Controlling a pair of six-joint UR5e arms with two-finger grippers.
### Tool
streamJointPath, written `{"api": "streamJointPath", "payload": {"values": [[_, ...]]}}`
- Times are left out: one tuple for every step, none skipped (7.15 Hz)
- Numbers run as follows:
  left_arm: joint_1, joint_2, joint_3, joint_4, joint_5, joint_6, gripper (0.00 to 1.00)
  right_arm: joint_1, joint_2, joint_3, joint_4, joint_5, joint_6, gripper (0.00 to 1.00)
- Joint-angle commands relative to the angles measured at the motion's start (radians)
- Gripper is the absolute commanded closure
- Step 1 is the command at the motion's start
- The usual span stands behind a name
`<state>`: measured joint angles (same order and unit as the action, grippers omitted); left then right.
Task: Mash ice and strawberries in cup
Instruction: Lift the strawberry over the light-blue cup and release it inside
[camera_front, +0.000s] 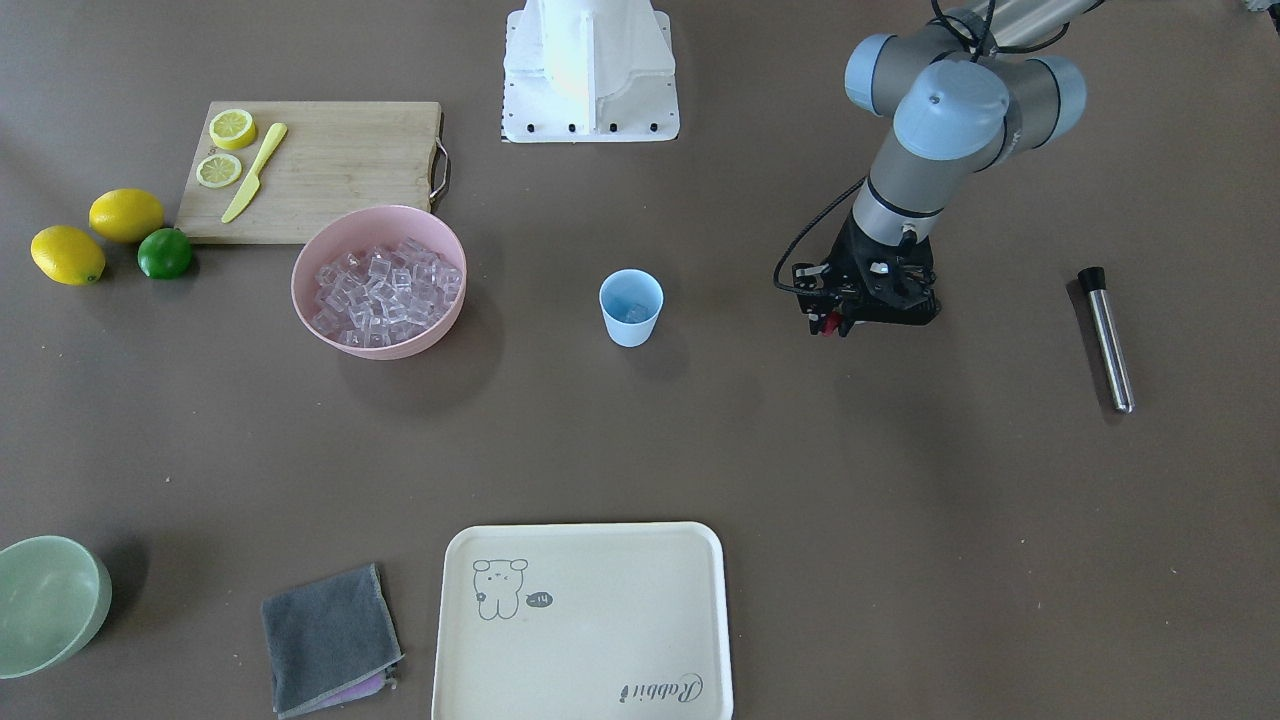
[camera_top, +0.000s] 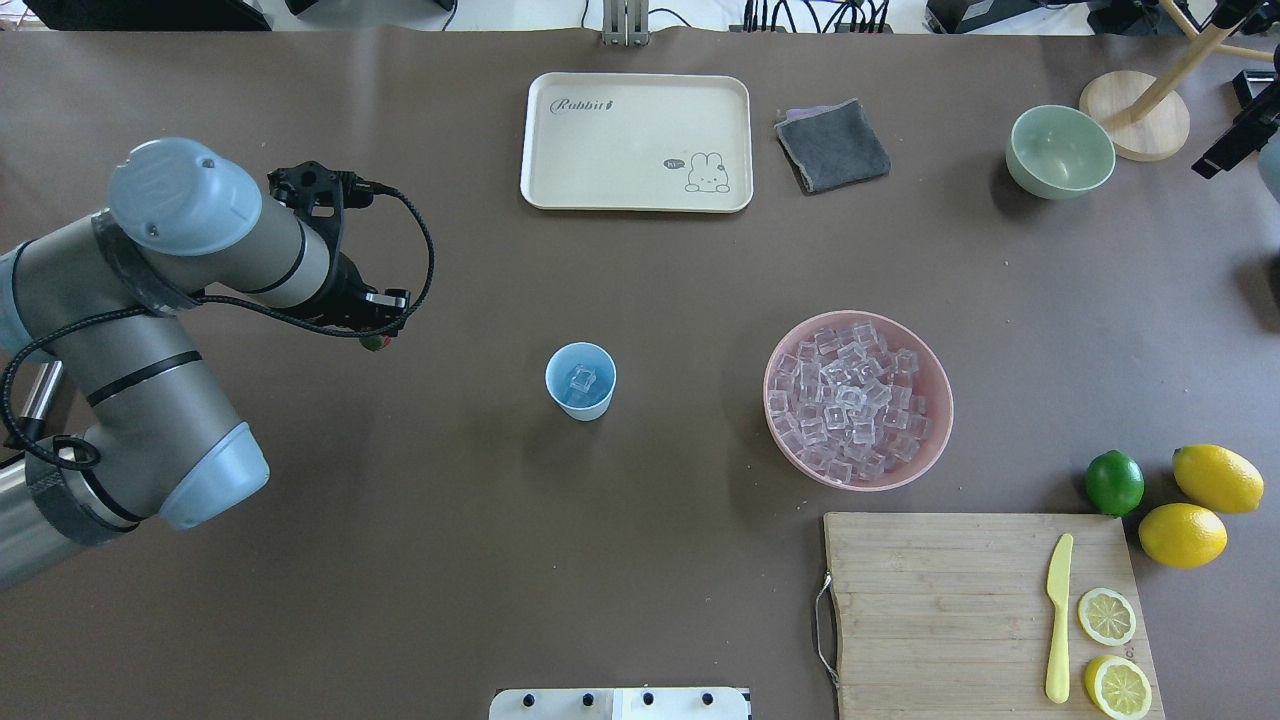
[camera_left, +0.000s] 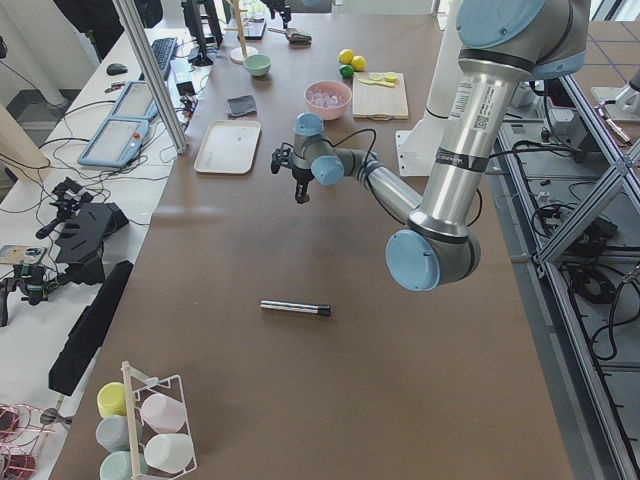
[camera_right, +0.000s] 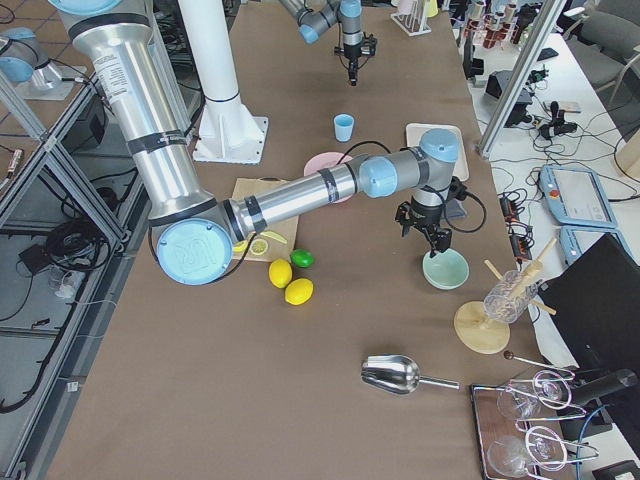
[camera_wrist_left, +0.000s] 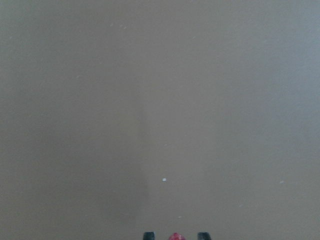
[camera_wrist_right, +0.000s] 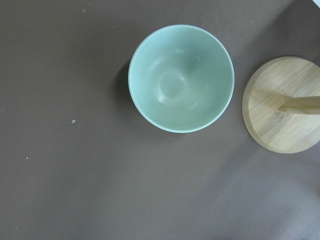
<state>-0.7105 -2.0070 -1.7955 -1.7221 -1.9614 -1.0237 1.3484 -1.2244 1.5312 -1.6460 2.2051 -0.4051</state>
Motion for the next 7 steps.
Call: {"api": "streamJointPath", "payload": {"values": [[0.038, -0.133, -0.004, 0.085, 0.001, -0.112, 0.69, 0.078, 0.002, -0.081, 0.002, 0.030, -0.073, 0.00], [0.070, -0.165, -0.001, 0.085, 0.007, -0.172, 0.68, 0.101, -0.007, -0.106, 0.000, 0.025, -0.078, 0.01], [0.100, -0.211, 0.005, 0.088, 0.007, -0.214, 0.68, 0.147, -0.004, -0.126, -0.001, 0.031, -0.074, 0.01], [0.105, -0.220, 0.005, 0.091, 0.012, -0.225, 0.67, 0.173, -0.030, -0.138, -0.002, 0.041, -0.083, 0.01], [0.135, -0.240, 0.004, 0.093, 0.066, -0.301, 0.67, 0.178, -0.044, -0.150, -0.002, 0.097, -0.081, 0.01], [0.147, -0.248, 0.005, 0.093, 0.073, -0.306, 0.67, 0.179, -0.067, -0.151, -0.002, 0.096, -0.078, 0.01], [0.161, -0.252, 0.022, 0.093, 0.076, -0.306, 0.67, 0.199, -0.120, -0.154, 0.043, 0.105, -0.072, 0.01]]}}
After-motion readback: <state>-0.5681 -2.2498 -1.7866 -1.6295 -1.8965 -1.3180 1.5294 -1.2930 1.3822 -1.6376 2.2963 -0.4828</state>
